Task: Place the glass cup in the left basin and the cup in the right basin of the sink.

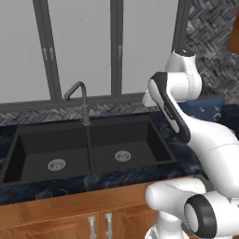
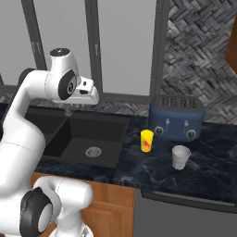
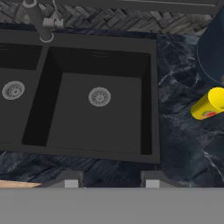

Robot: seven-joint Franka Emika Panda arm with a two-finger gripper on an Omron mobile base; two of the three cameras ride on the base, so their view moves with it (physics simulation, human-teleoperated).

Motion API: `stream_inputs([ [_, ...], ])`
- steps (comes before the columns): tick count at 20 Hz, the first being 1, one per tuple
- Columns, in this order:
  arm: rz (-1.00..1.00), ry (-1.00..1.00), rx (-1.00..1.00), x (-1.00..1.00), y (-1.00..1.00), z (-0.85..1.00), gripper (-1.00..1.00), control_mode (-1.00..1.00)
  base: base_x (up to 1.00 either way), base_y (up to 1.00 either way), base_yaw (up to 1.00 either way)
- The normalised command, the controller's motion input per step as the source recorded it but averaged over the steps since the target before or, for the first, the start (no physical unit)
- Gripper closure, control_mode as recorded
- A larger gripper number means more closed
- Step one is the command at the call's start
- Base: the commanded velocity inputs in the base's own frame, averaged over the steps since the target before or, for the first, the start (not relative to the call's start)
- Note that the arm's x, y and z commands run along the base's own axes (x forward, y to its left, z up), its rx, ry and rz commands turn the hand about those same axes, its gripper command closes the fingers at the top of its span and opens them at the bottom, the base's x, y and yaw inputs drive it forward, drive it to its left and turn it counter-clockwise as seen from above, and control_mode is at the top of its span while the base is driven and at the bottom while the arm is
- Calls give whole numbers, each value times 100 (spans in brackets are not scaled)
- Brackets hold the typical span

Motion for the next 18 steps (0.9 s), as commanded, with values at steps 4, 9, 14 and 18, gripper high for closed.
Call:
stream_inputs([
  [4, 0, 0, 0, 0, -3, 0, -100, -100, 0, 0, 0],
  [9, 0, 0, 0, 0, -4, 0, -100, -100, 0, 0, 0],
  [14, 0, 0, 0, 0, -8, 0, -100, -100, 0, 0, 0],
  [18, 0, 0, 0, 0, -13, 0, -100, -100, 0, 0, 0],
])
